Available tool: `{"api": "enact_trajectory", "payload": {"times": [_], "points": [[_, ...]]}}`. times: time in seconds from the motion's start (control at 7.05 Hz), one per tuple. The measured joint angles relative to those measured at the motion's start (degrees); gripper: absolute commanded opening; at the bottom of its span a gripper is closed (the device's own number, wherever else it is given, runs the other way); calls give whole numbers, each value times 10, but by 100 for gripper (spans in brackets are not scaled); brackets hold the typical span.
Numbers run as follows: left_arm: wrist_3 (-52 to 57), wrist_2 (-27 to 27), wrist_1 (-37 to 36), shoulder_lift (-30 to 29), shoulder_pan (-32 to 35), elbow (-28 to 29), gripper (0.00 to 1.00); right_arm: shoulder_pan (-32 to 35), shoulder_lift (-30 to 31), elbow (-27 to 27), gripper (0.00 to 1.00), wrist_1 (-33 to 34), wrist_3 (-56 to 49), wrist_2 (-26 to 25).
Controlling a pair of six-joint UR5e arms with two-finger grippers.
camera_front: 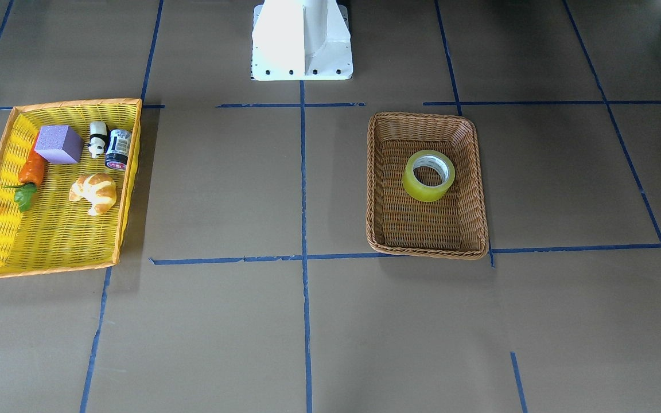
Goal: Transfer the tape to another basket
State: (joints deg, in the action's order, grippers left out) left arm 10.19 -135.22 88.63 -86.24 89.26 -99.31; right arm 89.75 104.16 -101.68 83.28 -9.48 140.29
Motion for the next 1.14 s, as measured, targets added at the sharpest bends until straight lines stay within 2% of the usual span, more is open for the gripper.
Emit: {"api": "enact_trajectory", "payload": {"times": [0.43, 0.71, 1.14], "points": [[-2, -4, -20, 12, 9, -10, 100, 21, -4, 1, 100, 72, -55, -27], [-5, -3, -51, -1, 9, -8, 100, 22, -24, -3, 100, 114, -80, -44], [-1, -5, -94, -7, 10, -15, 100, 5, -52, 13, 100, 125, -84, -52]]}}
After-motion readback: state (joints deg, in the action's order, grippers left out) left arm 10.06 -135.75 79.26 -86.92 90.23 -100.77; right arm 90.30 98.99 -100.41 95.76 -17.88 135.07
